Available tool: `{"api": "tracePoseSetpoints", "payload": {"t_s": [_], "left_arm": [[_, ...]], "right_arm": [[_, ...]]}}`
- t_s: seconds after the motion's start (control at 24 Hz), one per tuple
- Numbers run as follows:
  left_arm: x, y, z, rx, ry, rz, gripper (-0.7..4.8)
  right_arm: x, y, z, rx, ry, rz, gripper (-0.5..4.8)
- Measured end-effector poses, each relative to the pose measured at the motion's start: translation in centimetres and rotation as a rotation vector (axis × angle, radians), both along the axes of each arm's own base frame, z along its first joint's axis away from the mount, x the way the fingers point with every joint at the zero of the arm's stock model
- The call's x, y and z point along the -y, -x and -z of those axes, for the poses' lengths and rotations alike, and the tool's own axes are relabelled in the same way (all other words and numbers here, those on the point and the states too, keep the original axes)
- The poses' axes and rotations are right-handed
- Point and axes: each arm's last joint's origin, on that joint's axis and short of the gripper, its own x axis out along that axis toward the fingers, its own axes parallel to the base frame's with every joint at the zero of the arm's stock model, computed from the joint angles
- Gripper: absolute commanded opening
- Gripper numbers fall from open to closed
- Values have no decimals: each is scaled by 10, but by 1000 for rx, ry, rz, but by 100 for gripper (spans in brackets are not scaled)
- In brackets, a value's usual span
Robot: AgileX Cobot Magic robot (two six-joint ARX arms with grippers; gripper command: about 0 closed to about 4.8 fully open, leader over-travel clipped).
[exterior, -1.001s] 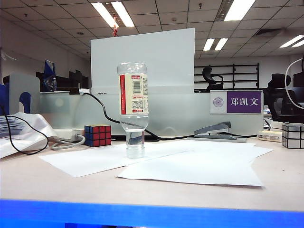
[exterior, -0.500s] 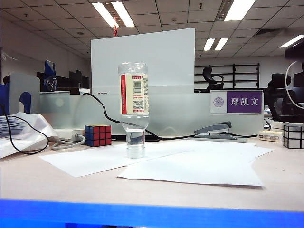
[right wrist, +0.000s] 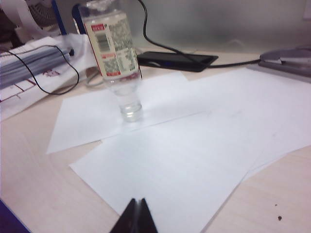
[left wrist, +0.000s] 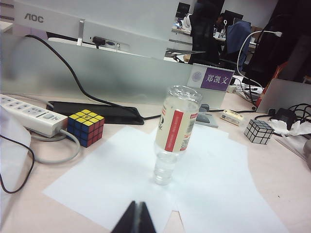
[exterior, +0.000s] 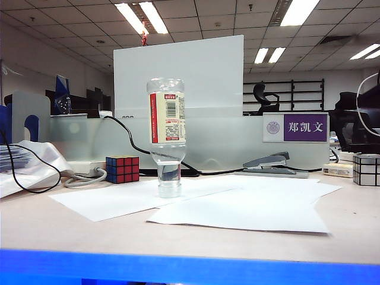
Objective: Flip the plastic bottle upside down.
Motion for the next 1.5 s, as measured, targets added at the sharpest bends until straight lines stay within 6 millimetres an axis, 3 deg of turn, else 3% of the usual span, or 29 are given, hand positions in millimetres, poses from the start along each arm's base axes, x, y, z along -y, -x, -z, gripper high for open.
{"api": "tracePoseSetpoints", "payload": {"t_s": [0.79,0.96,1.17,1.5], "left_arm": [[0,0,0,0,-1,0,-5],[-1,-2,3,49,-92,-25,-5],[-5,-13,25,-10,-161,-184,-5],[-2,-18,34,-35,-193,-386,-5]], "right_arm": [[0,0,1,-5,4,0,-5],[0,0,1,-5,4,0,-5],[0,0,1,-5,4,-1,-5],[0,0,1,-5,4,-1,-5]]}}
